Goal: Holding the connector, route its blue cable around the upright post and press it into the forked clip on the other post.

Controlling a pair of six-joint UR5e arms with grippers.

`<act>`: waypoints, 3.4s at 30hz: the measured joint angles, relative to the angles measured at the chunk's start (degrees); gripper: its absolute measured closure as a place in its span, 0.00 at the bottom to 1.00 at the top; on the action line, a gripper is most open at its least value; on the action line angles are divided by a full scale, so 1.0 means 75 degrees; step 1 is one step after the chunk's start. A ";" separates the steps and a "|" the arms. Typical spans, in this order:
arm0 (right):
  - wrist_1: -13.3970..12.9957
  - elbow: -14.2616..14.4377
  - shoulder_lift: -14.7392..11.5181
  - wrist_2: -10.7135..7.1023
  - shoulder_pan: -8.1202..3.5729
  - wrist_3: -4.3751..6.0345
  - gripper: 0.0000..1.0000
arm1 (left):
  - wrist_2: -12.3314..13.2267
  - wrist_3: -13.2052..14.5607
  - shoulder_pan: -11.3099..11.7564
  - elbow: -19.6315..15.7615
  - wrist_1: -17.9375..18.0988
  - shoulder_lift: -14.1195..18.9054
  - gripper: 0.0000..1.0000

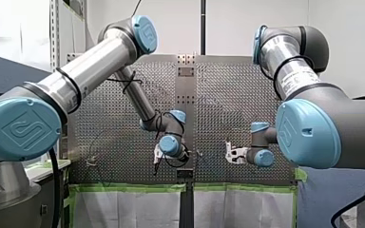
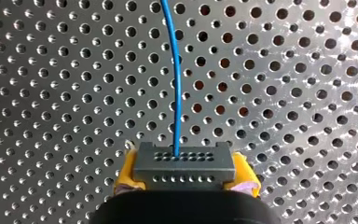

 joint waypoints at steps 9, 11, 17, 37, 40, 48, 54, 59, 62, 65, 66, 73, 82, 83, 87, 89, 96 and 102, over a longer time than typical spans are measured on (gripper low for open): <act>0.0074 -0.0001 -0.0001 0.0001 0.0001 -0.0022 1.00 | 0.0274 0.0084 -0.0219 -0.0585 0.0442 0.0038 0.00; 0.0079 -0.0002 -0.0001 0.0001 0.0001 -0.0027 1.00 | 0.0308 0.0108 -0.0267 -0.0710 0.0463 0.0040 0.00; 0.0107 -0.0001 -0.0001 0.0000 0.0000 -0.0042 1.00 | 0.0322 0.0146 -0.0375 -0.0919 0.0521 0.0046 0.00; 0.0146 -0.0002 -0.0001 0.0000 0.0004 -0.0076 1.00 | 0.0007 0.0158 -0.0408 -0.0941 0.0555 0.0052 0.00; 0.0147 -0.0001 0.0001 0.0001 0.0007 -0.0079 1.00 | -0.0208 0.0161 -0.0411 -0.0941 0.0548 0.0081 0.00; 0.0147 0.0000 0.0002 0.0001 0.0012 -0.0080 1.00 | -0.0797 0.0397 -0.0454 -0.0943 0.0535 0.0416 0.00; 0.0146 0.0000 0.0009 0.0000 0.0013 -0.0081 1.00 | -0.1066 0.0526 -0.0464 -0.0946 0.0536 0.0523 0.00; 0.0137 -0.0001 0.0011 0.0000 0.0013 -0.0072 1.00 | -0.1012 0.0539 -0.0471 -0.0948 0.0505 0.0527 0.00; 0.0135 0.0000 0.0014 0.0000 0.0013 -0.0071 1.00 | -0.0856 0.0556 -0.0498 -0.0946 0.0433 0.0529 0.00; 0.0140 0.0000 0.0013 0.0001 0.0013 -0.0074 1.00 | -0.0672 0.0595 -0.0553 -0.0945 0.0403 0.0527 0.00; 0.0142 0.0001 0.0013 0.0001 0.0016 -0.0076 1.00 | -0.0617 0.0602 -0.0571 -0.0946 0.0404 0.0525 0.00; 0.0158 0.0001 0.0011 0.0000 0.0033 -0.0087 1.00 | -0.0147 0.0548 -0.0658 -0.0942 0.0581 0.0525 0.00; 0.0170 0.0005 0.0016 0.0001 0.0036 -0.0103 1.00 | 0.0146 0.0450 -0.0695 -0.0941 0.0679 0.0523 0.00; 0.0170 0.0003 0.0016 0.0001 0.0037 -0.0104 1.00 | 0.0145 0.0448 -0.0697 -0.0941 0.0678 0.0523 0.00; 0.0170 0.0002 0.0019 0.0002 0.0037 -0.0104 1.00 | 0.0137 0.0431 -0.0699 -0.0941 0.0673 0.0524 0.00; 0.0170 0.0002 0.0018 0.0002 0.0037 -0.0104 1.00 | 0.0133 0.0409 -0.0700 -0.0941 0.0668 0.0522 0.00; 0.0170 0.0001 0.0022 0.0001 0.0037 -0.0104 1.00 | -0.0117 0.0155 -0.0700 -0.0942 0.0476 0.0521 0.00; 0.0171 0.0004 0.0023 0.0000 0.0037 -0.0104 1.00 | -0.0444 0.0085 -0.0700 -0.0944 0.0361 0.0524 0.00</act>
